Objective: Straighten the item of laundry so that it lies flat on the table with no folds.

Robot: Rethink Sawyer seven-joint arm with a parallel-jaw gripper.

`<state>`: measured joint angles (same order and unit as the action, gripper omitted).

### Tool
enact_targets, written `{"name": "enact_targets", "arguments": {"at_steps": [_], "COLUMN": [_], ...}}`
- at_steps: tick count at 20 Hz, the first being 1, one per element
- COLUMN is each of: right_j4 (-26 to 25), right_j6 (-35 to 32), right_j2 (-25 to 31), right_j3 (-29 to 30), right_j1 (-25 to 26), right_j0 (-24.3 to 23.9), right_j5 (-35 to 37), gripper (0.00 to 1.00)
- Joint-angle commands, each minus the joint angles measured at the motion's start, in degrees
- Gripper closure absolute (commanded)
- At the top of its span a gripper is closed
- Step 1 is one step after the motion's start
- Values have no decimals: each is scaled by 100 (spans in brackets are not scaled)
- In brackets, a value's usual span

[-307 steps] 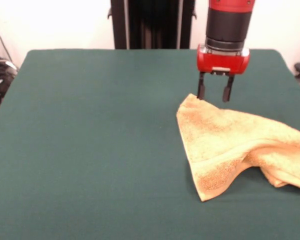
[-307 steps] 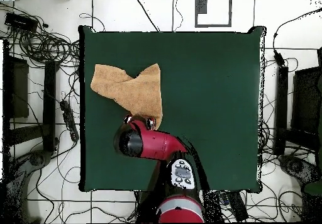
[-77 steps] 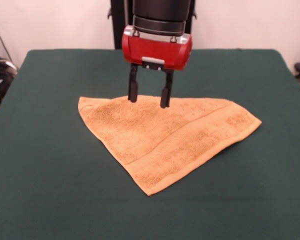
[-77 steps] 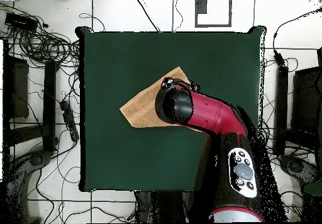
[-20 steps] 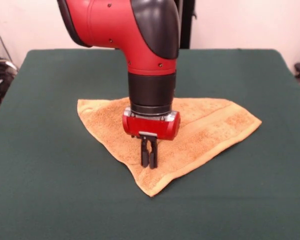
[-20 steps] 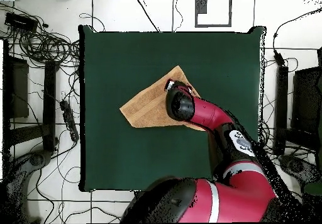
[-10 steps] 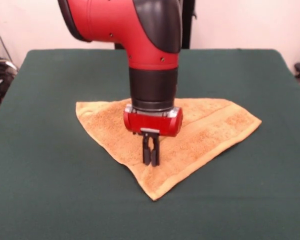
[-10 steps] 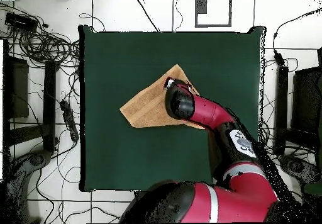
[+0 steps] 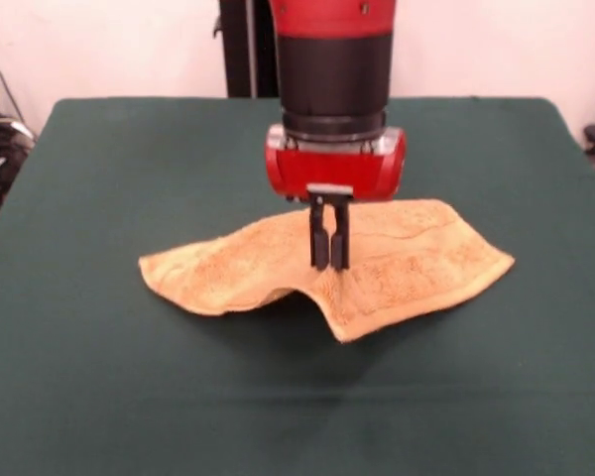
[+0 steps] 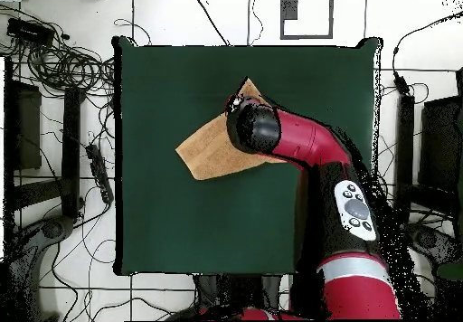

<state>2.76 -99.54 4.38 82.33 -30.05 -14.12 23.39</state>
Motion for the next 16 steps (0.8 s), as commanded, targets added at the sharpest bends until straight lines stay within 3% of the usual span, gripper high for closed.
{"name": "enact_targets", "arguments": {"at_steps": [1, 6, 16], "right_j4": [-35, -71, -170], "right_j6": [62, 335, 326], "right_j2": [597, 875, 1245], "right_j3": [-769, -1319, -1105], "right_j1": [-7, 118, 173], "right_j0": [-59, -156, -325], "right_j5": [931, 1280, 705], "gripper": [100, 100, 100]}}
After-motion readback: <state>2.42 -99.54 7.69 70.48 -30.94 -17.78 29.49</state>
